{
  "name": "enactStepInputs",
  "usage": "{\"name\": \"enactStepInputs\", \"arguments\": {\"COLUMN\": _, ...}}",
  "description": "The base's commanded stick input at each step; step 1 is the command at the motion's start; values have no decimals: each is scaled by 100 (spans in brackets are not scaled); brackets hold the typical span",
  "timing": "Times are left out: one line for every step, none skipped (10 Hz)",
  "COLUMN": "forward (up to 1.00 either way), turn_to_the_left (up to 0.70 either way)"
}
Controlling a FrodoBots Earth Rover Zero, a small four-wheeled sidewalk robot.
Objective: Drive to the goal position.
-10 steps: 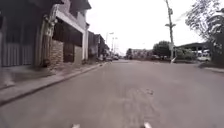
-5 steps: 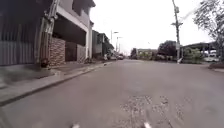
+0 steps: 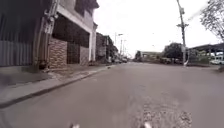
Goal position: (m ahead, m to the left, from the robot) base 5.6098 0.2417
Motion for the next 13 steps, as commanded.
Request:
{"name": "enactStepInputs", "arguments": {"forward": 70, "turn_to_the_left": 12}}
{"name": "enactStepInputs", "arguments": {"forward": 70, "turn_to_the_left": 16}}
{"name": "enactStepInputs", "arguments": {"forward": 70, "turn_to_the_left": 17}}
{"name": "enactStepInputs", "arguments": {"forward": 70, "turn_to_the_left": 17}}
{"name": "enactStepInputs", "arguments": {"forward": 70, "turn_to_the_left": 13}}
{"name": "enactStepInputs", "arguments": {"forward": 70, "turn_to_the_left": 3}}
{"name": "enactStepInputs", "arguments": {"forward": 70, "turn_to_the_left": -26}}
{"name": "enactStepInputs", "arguments": {"forward": 70, "turn_to_the_left": -31}}
{"name": "enactStepInputs", "arguments": {"forward": 70, "turn_to_the_left": 13}}
{"name": "enactStepInputs", "arguments": {"forward": 70, "turn_to_the_left": 9}}
{"name": "enactStepInputs", "arguments": {"forward": 70, "turn_to_the_left": 5}}
{"name": "enactStepInputs", "arguments": {"forward": 70, "turn_to_the_left": 2}}
{"name": "enactStepInputs", "arguments": {"forward": 70, "turn_to_the_left": 6}}
